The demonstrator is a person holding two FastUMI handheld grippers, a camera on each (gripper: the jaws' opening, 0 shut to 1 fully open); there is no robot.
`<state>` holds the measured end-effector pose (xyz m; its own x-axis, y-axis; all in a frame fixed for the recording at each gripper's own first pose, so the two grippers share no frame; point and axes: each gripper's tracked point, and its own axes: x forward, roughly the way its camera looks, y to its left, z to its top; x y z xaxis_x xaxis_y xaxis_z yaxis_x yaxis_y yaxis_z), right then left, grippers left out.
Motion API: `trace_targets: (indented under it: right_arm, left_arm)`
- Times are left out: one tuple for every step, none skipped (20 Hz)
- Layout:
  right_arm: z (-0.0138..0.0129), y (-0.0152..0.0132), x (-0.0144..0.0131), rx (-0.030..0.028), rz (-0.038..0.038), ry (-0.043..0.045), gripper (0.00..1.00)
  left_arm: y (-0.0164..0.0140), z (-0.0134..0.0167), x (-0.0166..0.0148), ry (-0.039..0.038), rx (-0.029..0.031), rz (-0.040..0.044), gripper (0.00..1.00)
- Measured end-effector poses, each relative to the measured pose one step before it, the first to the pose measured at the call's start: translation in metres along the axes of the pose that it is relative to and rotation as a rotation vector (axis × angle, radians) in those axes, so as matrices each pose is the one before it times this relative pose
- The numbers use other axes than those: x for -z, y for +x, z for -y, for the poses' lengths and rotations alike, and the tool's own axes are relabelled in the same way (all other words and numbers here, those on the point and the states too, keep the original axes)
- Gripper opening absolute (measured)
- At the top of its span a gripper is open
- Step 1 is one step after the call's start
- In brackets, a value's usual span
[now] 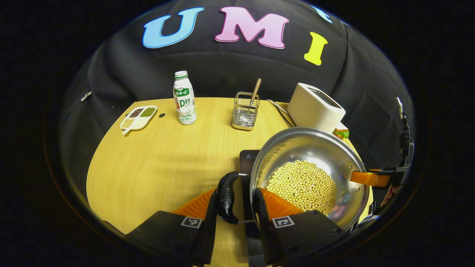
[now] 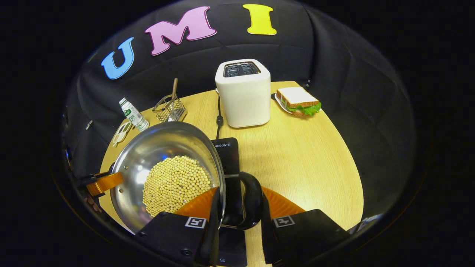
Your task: First push the handle of the pot to place it horizontally, then grasp the pot with both hands and set it on the induction cooktop.
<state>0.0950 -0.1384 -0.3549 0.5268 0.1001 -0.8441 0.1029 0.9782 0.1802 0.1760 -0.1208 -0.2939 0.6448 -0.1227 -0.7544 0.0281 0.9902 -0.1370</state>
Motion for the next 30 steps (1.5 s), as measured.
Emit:
trace_targets:
  right_arm:
    - [0.00091,-0.00221,0.00038,0.00030,-0.00048,0.00133,0.51]
    - [-0.00022,0.00056,0.00030,0.00172,0.00085,0.00005,0.48]
    - [-0.00032,0.00064,-0.00031,0.00113,-0.00030,-0.00101,0.48]
    - [0.00028,-0.00020,0.00047,-0.00015,0.00027,-0.00119,0.54]
    - [0.00073,-0.00103,0.00040,0.00247,-0.00022,-0.00078,0.55]
    - [0.00016,0.00046,-0.00049,0.00265,0.00048,-0.00180,0.57]
    - [-0.00034,0.00003,0.00002,0.00443,0.00110,-0.00318,0.53]
    - [0.00018,-0.00004,0.00016,0.00578,0.00181,-0.00265,0.58]
    - [0.00086,0.00016,0.00026,0.00621,0.00307,-0.00401,0.59]
    - [0.00047,-0.00070,-0.00043,0.00812,0.00502,-0.00666,0.60]
    - [-0.00093,-0.00129,-0.00006,0.00071,0.00242,-0.00544,0.61]
    - [-0.00139,-0.00124,0.00022,-0.00245,0.00186,-0.00499,0.63]
    - [-0.00119,-0.00142,-0.00023,-0.00393,0.00074,-0.00196,0.63]
    - [-0.00099,-0.00119,-0.00018,0.00242,0.00392,-0.00216,0.71]
    - [0.00128,-0.00087,-0.00102,0.00598,0.00511,-0.00328,0.75]
    - [0.00237,-0.00168,-0.00225,0.01479,0.01127,-0.00302,0.94]
    - [0.00179,-0.00279,-0.00194,0.00889,0.00904,0.00173,0.99]
    - [0.00077,-0.00281,-0.00172,0.00790,0.00855,0.00583,1.00]
    - [-0.00008,-0.00297,-0.00212,0.00334,0.00854,0.00959,0.99]
    - [-0.00163,-0.00365,-0.00307,-0.00054,0.00999,0.00978,0.99]
    - [-0.00058,-0.00350,-0.00166,0.00354,0.01144,0.00617,0.99]
    - [0.00021,-0.00416,-0.00376,0.00472,0.01482,-0.00008,0.99]
    - [-0.00046,-0.00467,-0.00501,0.00377,0.01691,-0.00036,0.99]
    - [-0.00135,-0.00517,-0.00490,0.00258,0.01975,-0.00232,0.99]
    - [-0.00148,-0.00702,-0.00502,0.00113,0.02287,-0.00394,0.99]
    - [-0.00153,-0.00625,-0.00592,0.00331,0.02491,-0.00449,0.99]
    - [-0.00115,-0.00757,-0.00583,0.00343,0.02684,-0.00614,0.99]
    - [-0.00216,-0.00674,-0.00753,0.00202,0.02781,-0.00773,0.99]
    - [-0.00218,-0.00750,-0.00711,0.00022,0.02572,-0.01025,0.99]
    - [-0.00288,-0.00794,-0.00776,-0.00398,0.02791,-0.01345,0.99]
  left_arm:
    - [0.00042,-0.00011,0.00057,-0.00263,-0.00144,-0.00130,0.54]
    - [-0.00048,0.00009,-0.00092,-0.00075,-0.00069,0.00013,0.54]
    - [-0.00018,0.00003,0.00103,-0.00161,-0.00087,-0.00060,0.54]
    - [-0.00027,0.00019,-0.00003,-0.00225,0.00049,0.00259,0.55]
    - [0.00041,-0.00030,0.00123,-0.00421,0.00070,-0.00079,0.55]
    - [-0.00082,0.00008,0.00038,-0.00432,0.00081,0.00057,0.55]
    - [-0.00004,0.00024,0.00022,-0.00333,0.00008,-0.00059,0.56]
    - [-0.00057,-0.00021,-0.00061,-0.00086,-0.00035,-0.00092,0.57]
    - [-0.00023,0.00093,0.00130,0.00234,-0.00084,-0.00203,0.57]
    - [0.00091,-0.00017,-0.00021,0.00513,-0.00069,-0.00328,0.58]
    - [-0.00058,-0.00025,0.00024,0.00515,0.00088,-0.00342,0.59]
    - [-0.00063,0.00024,-0.00051,0.00247,0.00179,-0.00510,0.59]
    - [-0.00070,0.00026,-0.00006,-0.00035,0.00142,0.00158,0.61]
    - [-0.00148,-0.00220,-0.00335,0.00311,-0.00840,0.00918,0.62]
    - [-0.00279,-0.00143,-0.00236,0.00506,-0.01036,0.01335,0.68]
    - [0.00051,-0.00296,0.00226,0.00810,-0.01240,0.01030,0.83]
    - [-0.00438,0.00120,-0.00564,0.00559,-0.00435,0.00412,0.98]
    - [-0.00205,0.00097,-0.00041,0.00194,0.00648,-0.00170,0.96]
    - [-0.00279,0.00088,0.00261,0.00270,0.00460,-0.00485,0.96]
    - [-0.00287,-0.00027,-0.00068,0.00305,-0.00335,0.00262,0.96]
    - [-0.00268,-0.00099,-0.00067,0.00235,-0.00374,0.00652,0.96]
    - [-0.00312,-0.00095,-0.00163,0.00102,-0.00614,0.00480,0.96]
    - [-0.00554,0.00034,-0.00078,-0.00190,0.00052,0.00272,0.96]
    - [-0.00575,0.00148,-0.00200,-0.00339,0.00379,0.00859,0.96]
    - [-0.00680,0.00083,-0.00408,-0.00167,-0.00018,0.01586,0.95]
    - [-0.00683,0.00081,-0.00469,0.00102,0.00071,0.01884,0.96]
    - [-0.00755,0.00141,-0.00395,0.00288,0.00071,0.01878,0.95]
    - [-0.00715,0.00192,-0.00485,0.00518,0.00231,0.01792,0.95]
    - [-0.00833,0.00262,-0.00502,0.00741,0.00363,0.01696,0.95]
    - [-0.00711,0.00227,-0.00533,0.00766,0.00283,0.01770,0.95]
